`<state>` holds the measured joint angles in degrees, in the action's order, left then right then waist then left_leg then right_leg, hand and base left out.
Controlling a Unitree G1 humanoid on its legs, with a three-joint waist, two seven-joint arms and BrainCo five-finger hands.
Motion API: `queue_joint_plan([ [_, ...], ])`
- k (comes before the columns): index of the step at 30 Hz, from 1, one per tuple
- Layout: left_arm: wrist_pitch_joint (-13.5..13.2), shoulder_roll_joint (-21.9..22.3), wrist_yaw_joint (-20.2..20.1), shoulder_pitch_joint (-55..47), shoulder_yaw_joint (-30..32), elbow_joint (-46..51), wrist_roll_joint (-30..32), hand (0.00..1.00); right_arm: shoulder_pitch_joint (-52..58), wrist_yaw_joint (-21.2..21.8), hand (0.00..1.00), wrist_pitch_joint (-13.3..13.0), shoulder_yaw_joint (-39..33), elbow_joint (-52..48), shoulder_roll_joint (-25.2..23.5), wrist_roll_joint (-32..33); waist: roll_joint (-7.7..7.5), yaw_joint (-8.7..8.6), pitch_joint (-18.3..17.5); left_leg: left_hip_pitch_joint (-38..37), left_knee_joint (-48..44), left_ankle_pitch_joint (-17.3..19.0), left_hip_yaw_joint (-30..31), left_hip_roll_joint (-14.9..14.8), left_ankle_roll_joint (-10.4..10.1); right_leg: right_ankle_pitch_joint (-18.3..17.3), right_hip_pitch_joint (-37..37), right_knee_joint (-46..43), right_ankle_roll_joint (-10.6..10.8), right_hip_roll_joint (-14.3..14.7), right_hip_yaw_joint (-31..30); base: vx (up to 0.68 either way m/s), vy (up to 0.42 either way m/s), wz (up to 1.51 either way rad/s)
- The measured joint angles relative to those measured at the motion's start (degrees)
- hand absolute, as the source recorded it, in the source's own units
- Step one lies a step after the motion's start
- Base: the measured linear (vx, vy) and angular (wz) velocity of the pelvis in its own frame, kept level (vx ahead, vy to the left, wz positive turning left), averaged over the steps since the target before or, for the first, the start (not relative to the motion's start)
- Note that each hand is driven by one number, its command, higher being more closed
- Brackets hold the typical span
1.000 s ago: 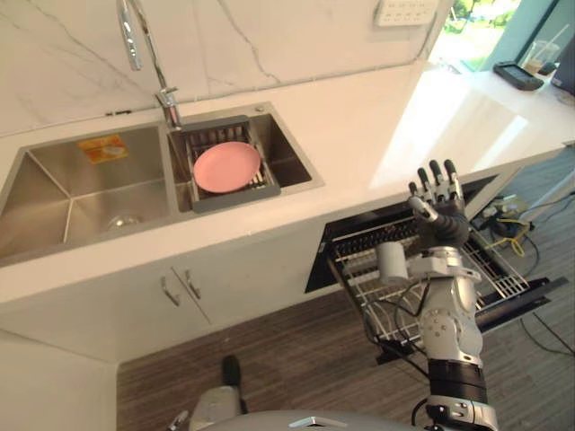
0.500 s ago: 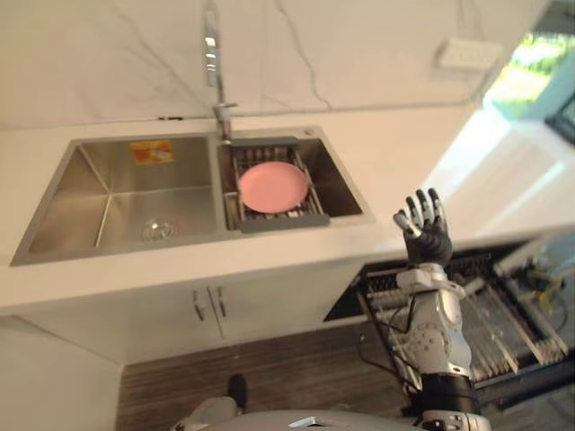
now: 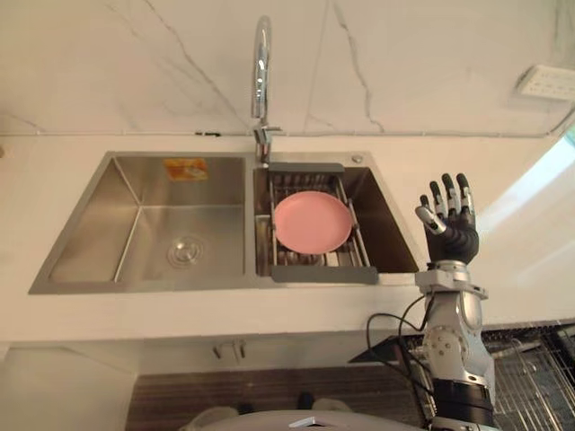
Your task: Walk over to the sink, pick up the cup, carry it to the dishwasher, place the cup inside the dishwasher, then close the dishwasher door
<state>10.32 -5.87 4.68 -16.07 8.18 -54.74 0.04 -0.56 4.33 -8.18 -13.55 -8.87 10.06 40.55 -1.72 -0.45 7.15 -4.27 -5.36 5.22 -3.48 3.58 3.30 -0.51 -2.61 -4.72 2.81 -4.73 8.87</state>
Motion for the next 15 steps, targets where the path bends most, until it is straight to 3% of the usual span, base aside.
queue_joint_plan([
  [4, 0.57, 0.35, -0.08, 0.82, 0.55, 0.02, -2.81, 0.0, 0.11, -1.2, 0.0, 1.4, 2.26, -0.05, -0.03, -0.03, 0.08, 2.14, -0.27, -0.12, -0.57, 0.6, -2.52, -1.41, -0.84, 2.25, -1.97, 3.86, -0.13, -0.23, 4.91, -0.01, -0.023, -0.18],
  [7, 0.57, 0.34, -0.03, 0.77, 0.11, -0.04, -6.71, 0.0, 0.66, -4.23, 0.0, 2.36, 2.01, -0.03, 0.0, -0.55, 0.53, 1.92, -0.48, 0.06, -0.34, 0.84, -5.9, -2.81, -1.7, 4.13, -2.87, 7.13, -0.35, 0.04, 7.62, -0.01, -0.044, -0.21],
  [10, 1.01, 0.23, 0.13, 0.68, -0.75, -0.09, -9.87, 0.0, 0.92, -8.6, 0.0, 2.48, 0.74, 0.1, 0.17, -5.43, 1.2, 1.68, -0.82, -0.02, -0.29, 0.84, -8.58, -3.93, -1.98, 5.33, -3.17, 9.61, -0.09, 0.77, 7.41, 0.01, -0.047, -0.22],
  [15, 2.28, -0.26, 0.15, 0.6, -1.31, -0.56, -9.37, 0.0, 0.89, -10.65, 0.0, 4.7, -0.71, 0.71, 2.43, -14.73, 1.26, 1.06, -0.82, -2.38, 0.64, 0.96, -11.23, -5.02, -3.14, 5.85, -3.03, 9.67, -0.66, 2.01, 4.89, 0.05, -0.026, -0.33],
])
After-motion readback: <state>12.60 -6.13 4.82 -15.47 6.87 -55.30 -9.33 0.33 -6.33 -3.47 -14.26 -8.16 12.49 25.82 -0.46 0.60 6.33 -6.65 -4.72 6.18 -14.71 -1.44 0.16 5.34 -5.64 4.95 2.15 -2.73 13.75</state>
